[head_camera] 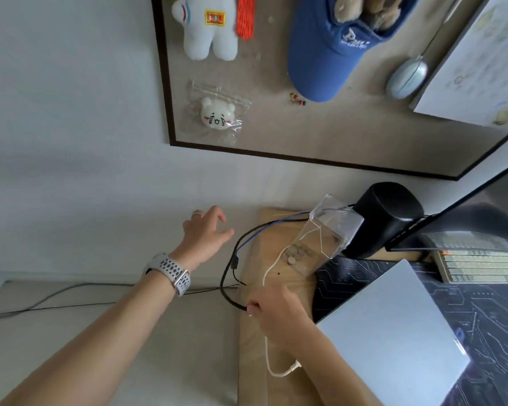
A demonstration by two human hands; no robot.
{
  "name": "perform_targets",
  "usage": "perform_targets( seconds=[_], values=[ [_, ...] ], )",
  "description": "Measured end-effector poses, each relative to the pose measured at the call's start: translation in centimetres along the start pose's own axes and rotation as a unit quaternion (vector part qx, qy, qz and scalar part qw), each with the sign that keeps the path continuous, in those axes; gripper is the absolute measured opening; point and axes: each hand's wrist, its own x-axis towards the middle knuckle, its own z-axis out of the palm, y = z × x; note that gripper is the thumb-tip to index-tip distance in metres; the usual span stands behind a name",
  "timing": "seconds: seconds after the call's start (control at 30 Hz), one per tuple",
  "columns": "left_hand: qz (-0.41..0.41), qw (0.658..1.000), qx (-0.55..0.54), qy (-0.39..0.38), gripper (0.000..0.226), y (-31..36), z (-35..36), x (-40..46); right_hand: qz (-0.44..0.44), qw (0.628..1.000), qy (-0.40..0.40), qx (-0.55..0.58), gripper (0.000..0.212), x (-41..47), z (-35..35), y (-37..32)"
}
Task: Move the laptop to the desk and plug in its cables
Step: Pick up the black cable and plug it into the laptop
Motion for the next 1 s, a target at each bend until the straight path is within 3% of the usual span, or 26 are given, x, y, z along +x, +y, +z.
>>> perform_targets(
  seconds=[0.07, 0.17, 0.23, 0.37, 0.5, 0.57, 0.63, 0.73, 0.9, 1.0],
  values=[
    [0.094, 0.995, -0.020, -0.007, 0.011, 1.4, -0.6, -4.3, -0.017, 0.994, 0.051, -0.098, 0.018, -0.8, -0.6, -0.3],
    [0.148, 0.983, -0.090, -0.065, 0.007, 2.1, 0.0, -9.2, -0.057, 0.971, 0.134, -0.191, 0.029, -1.8, -1.1, -1.1],
    [0.143, 0.976, -0.127, -0.103, 0.008, 1.2, 1.1, -10.7, -0.069, 0.957, 0.186, -0.211, 0.024, -2.6, -1.1, -1.6],
    [0.123, 0.965, -0.167, -0.159, 0.036, -0.8, 2.6, -12.3, -0.085, 0.964, 0.178, -0.175, 0.027, -3.7, -0.3, -1.7],
    [0.129, 0.970, -0.146, -0.147, 0.020, -1.3, 3.4, -13.2, -0.109, 0.962, 0.193, -0.161, 0.022, -4.7, 0.9, -0.5],
    [0.125, 0.976, -0.133, -0.120, 0.017, -1.4, 3.8, -13.6, -0.091, 0.968, 0.203, -0.118, 0.006, -5.4, 0.6, 0.3],
    [0.122, 0.982, -0.120, -0.085, 0.028, -1.3, 3.8, -14.0, -0.079, 0.976, 0.201, -0.024, 0.023, -6.4, -0.9, 1.3],
    [0.130, 0.981, -0.139, -0.045, 0.027, -1.2, 3.5, -14.3, -0.031, 0.974, 0.170, 0.147, 0.023, -8.7, -3.4, 3.1],
    [0.149, 0.976, -0.157, -0.011, 0.039, -0.3, 4.2, -15.0, -0.002, 0.914, 0.146, 0.378, 0.014, -10.8, -3.7, 5.5],
    [0.144, 0.980, -0.136, -0.013, 0.033, -0.2, 5.2, -15.4, -0.022, 0.897, 0.136, 0.420, 0.012, -11.3, -3.8, 6.0]
  ],
)
